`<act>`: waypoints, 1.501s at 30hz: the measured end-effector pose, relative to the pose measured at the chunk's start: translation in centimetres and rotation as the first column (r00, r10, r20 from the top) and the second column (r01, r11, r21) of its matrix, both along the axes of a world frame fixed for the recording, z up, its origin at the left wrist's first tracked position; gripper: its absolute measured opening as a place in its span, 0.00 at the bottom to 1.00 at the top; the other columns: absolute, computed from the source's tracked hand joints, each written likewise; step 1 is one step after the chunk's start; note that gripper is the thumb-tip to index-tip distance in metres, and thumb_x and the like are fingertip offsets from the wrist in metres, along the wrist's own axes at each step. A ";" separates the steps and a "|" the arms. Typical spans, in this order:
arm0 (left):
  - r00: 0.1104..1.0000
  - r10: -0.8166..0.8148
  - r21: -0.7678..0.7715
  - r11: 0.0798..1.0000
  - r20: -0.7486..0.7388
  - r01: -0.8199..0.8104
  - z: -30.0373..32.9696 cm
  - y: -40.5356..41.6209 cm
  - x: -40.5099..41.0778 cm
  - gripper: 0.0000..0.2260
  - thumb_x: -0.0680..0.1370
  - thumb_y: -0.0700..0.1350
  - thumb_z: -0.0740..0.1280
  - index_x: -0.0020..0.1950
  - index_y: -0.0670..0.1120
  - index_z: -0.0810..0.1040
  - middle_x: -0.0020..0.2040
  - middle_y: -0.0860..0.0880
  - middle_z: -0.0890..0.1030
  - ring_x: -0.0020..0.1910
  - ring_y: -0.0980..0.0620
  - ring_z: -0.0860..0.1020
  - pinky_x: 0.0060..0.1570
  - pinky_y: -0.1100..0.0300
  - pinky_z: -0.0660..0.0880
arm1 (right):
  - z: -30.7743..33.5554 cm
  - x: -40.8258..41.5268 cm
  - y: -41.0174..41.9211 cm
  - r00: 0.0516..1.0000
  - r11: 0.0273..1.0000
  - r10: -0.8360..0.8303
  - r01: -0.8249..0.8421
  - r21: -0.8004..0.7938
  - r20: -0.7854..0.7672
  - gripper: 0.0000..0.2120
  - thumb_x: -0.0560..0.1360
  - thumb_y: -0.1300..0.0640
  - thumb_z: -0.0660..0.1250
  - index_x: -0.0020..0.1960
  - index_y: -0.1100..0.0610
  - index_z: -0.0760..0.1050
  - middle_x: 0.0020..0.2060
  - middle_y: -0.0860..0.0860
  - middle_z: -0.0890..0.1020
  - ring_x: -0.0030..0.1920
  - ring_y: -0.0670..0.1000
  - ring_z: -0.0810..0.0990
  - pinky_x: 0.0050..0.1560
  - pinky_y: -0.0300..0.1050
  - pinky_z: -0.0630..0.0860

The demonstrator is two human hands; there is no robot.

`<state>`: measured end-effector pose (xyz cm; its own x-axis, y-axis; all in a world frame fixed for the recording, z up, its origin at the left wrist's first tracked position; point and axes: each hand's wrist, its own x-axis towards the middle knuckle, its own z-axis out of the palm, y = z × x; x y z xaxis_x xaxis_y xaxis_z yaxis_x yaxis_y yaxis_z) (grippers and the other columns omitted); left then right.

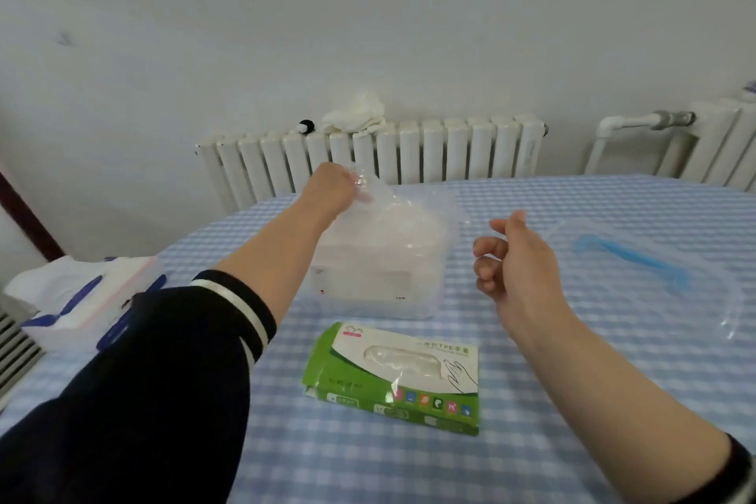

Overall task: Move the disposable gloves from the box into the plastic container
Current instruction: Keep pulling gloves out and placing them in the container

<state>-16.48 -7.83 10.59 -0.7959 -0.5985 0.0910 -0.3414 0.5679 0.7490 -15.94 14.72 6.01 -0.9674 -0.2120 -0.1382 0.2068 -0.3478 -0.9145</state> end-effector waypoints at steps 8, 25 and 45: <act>0.939 0.089 -0.510 0.854 0.333 0.100 -2.0 -2.5 -0.1 0.12 0.79 0.36 0.60 0.62 0.41 0.67 0.40 0.48 0.71 0.39 0.49 0.72 0.38 0.55 0.68 | 0.4 0.6 0.0 0.986 0.996 0.077 -0.069 0.057 -0.148 0.15 0.84 0.49 0.53 0.46 0.56 0.72 0.26 0.50 0.76 0.21 0.47 0.66 0.24 0.40 0.61; 0.894 -0.263 -0.389 0.829 0.364 0.402 -0.1 -0.5 2.6 0.16 0.84 0.51 0.55 0.64 0.47 0.77 0.61 0.49 0.78 0.58 0.50 0.75 0.57 0.57 0.69 | -0.9 1.8 -0.8 0.937 0.960 0.241 -0.193 0.202 -0.253 0.16 0.83 0.49 0.54 0.45 0.57 0.73 0.28 0.50 0.78 0.23 0.46 0.70 0.25 0.39 0.65; 0.904 -0.208 -0.548 0.736 0.374 0.397 -1.3 -0.4 4.1 0.18 0.83 0.55 0.54 0.52 0.47 0.80 0.54 0.51 0.80 0.52 0.51 0.77 0.53 0.55 0.71 | -1.9 0.6 -0.4 0.805 0.859 0.440 -0.248 0.449 -0.398 0.04 0.77 0.57 0.68 0.44 0.56 0.77 0.28 0.49 0.80 0.28 0.46 0.76 0.31 0.39 0.73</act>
<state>-12.38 -8.23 9.27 -0.9713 -0.2165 0.0982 -0.2043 0.9714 0.1211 -15.39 14.36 4.14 -0.8006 -0.5718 0.1792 -0.2403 0.0323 -0.9702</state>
